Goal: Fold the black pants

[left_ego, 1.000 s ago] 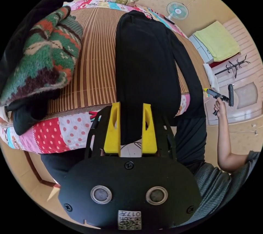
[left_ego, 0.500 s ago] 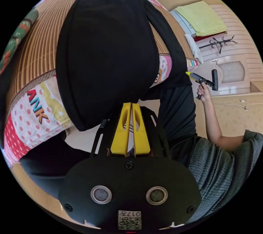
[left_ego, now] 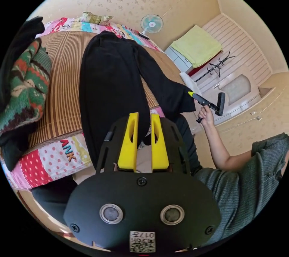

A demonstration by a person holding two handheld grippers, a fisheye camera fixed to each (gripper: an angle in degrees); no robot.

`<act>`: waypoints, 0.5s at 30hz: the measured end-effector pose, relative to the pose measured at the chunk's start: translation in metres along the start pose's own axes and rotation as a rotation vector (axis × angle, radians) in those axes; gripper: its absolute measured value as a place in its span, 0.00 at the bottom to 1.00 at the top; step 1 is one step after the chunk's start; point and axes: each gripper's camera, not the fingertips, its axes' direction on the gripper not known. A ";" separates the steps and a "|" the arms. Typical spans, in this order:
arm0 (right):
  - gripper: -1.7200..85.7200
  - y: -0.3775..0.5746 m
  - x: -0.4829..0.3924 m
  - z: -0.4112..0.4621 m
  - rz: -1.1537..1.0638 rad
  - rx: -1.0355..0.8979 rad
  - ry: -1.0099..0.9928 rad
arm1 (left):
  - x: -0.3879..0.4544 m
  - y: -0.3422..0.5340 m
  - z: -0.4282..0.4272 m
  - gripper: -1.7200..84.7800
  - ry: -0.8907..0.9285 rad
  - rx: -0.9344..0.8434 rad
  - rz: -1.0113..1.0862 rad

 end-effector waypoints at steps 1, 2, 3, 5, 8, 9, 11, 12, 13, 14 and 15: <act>0.04 -0.011 -0.014 -0.004 -0.066 0.007 -0.087 | 0.002 -0.005 -0.005 0.14 0.033 0.004 -0.008; 0.04 -0.021 -0.027 -0.004 -0.119 0.004 -0.177 | 0.006 -0.014 -0.014 0.16 0.103 0.025 -0.023; 0.04 -0.026 -0.032 -0.002 -0.143 -0.007 -0.221 | 0.011 -0.023 -0.023 0.17 0.171 0.058 -0.028; 0.04 -0.039 -0.053 0.017 -0.224 -0.047 -0.364 | 0.019 -0.041 -0.033 0.18 0.230 0.088 -0.027; 0.04 -0.042 -0.068 0.064 -0.252 -0.149 -0.501 | 0.027 -0.076 -0.040 0.21 0.210 0.088 -0.034; 0.04 -0.040 -0.070 0.074 -0.250 -0.172 -0.516 | 0.027 -0.089 -0.038 0.22 0.172 0.074 -0.046; 0.04 -0.029 -0.077 0.109 -0.222 -0.236 -0.548 | 0.020 -0.108 -0.028 0.24 0.141 0.024 -0.080; 0.05 -0.025 -0.078 0.116 -0.209 -0.247 -0.553 | 0.012 -0.117 -0.020 0.26 0.144 -0.004 -0.105; 0.05 -0.018 -0.078 0.127 -0.184 -0.253 -0.563 | 0.007 -0.120 -0.016 0.26 0.153 -0.015 -0.123; 0.05 -0.010 -0.077 0.137 -0.147 -0.247 -0.581 | -0.003 -0.124 -0.009 0.27 0.194 -0.031 -0.157; 0.05 -0.007 -0.077 0.143 -0.128 -0.248 -0.589 | -0.008 -0.128 -0.003 0.27 0.238 -0.049 -0.172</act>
